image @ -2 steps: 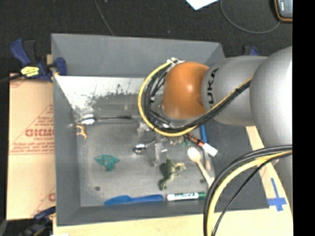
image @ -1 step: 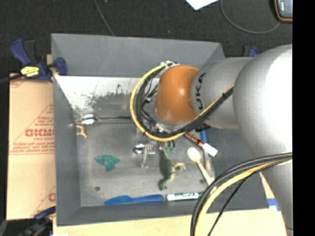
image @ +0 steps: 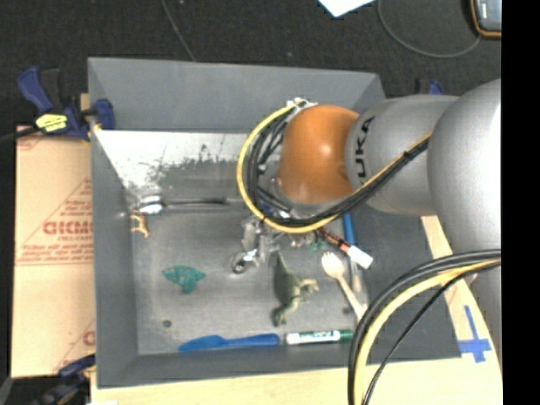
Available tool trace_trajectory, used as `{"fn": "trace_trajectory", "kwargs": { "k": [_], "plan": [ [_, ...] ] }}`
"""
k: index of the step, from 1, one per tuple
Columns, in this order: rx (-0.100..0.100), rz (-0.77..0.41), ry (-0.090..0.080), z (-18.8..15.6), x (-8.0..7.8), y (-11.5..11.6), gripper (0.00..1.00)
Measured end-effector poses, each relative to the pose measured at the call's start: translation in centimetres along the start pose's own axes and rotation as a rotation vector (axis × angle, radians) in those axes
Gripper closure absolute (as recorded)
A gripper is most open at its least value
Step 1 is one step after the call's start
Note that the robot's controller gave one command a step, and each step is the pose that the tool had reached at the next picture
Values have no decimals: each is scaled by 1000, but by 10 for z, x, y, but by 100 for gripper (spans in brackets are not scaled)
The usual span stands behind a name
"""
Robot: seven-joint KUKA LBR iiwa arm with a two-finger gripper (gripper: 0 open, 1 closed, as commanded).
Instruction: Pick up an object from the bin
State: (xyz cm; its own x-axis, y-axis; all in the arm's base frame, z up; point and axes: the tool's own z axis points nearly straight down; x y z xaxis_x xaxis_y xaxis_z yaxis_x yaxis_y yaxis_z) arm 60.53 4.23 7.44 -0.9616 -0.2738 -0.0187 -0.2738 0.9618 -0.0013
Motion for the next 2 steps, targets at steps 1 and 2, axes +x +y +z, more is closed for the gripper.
{"fn": "trace_trajectory", "kwargs": {
  "k": [1,2],
  "plan": [
    [0,0,0,0,0,0,100],
    [-1,2,-1,-1,0,0,100]
  ]
}}
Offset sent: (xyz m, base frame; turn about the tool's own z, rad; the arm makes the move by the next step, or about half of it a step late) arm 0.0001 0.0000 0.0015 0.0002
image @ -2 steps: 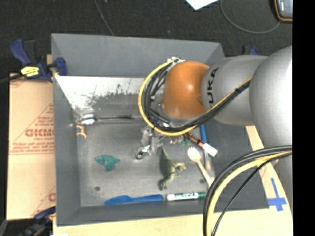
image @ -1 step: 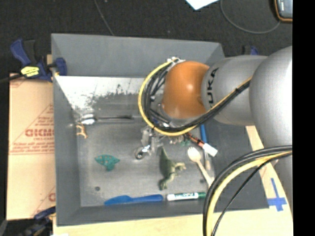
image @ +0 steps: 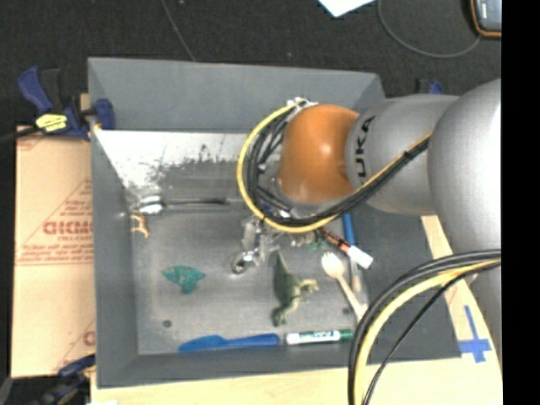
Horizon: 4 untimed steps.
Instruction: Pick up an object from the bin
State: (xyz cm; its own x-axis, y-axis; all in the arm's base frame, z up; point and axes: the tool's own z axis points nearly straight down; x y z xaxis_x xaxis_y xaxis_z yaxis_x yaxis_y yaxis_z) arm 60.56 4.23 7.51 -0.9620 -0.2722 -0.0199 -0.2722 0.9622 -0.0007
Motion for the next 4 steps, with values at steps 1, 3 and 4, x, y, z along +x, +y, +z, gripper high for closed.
{"fn": "trace_trajectory", "kwargs": {
  "k": [1,3,4],
  "plan": [
    [0,2,-3,-8,0,0,100],
    [-1,4,6,-34,2,0,100],
    [2,7,-5,-71,-2,-2,100]
  ]
}}
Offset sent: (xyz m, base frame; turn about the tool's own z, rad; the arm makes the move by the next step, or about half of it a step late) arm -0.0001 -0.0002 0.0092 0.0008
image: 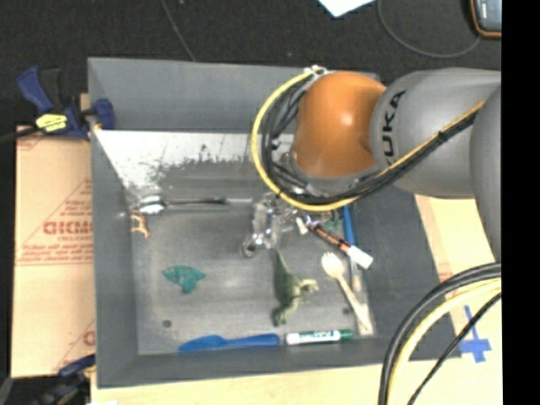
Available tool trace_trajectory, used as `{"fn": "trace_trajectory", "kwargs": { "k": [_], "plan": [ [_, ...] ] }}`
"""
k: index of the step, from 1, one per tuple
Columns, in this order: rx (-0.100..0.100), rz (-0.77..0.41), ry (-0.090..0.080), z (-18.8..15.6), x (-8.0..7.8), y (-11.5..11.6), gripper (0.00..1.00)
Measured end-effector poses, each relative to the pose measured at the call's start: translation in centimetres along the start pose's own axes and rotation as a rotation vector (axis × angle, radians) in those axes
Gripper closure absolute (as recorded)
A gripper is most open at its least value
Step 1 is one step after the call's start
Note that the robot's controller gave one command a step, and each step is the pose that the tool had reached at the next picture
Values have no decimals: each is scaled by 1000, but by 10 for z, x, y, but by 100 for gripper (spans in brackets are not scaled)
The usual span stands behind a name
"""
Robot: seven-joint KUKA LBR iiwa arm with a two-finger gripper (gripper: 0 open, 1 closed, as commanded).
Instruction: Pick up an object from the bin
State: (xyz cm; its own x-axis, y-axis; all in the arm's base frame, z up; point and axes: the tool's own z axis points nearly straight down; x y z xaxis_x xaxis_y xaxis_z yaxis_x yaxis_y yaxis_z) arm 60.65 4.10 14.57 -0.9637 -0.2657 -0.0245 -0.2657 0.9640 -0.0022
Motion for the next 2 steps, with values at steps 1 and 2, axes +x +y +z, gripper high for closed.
{"fn": "trace_trajectory", "kwargs": {
  "k": [1,2],
  "plan": [
    [0,1,0,-21,0,0,100],
    [1,4,-3,-36,-1,-1,100]
  ]
}}
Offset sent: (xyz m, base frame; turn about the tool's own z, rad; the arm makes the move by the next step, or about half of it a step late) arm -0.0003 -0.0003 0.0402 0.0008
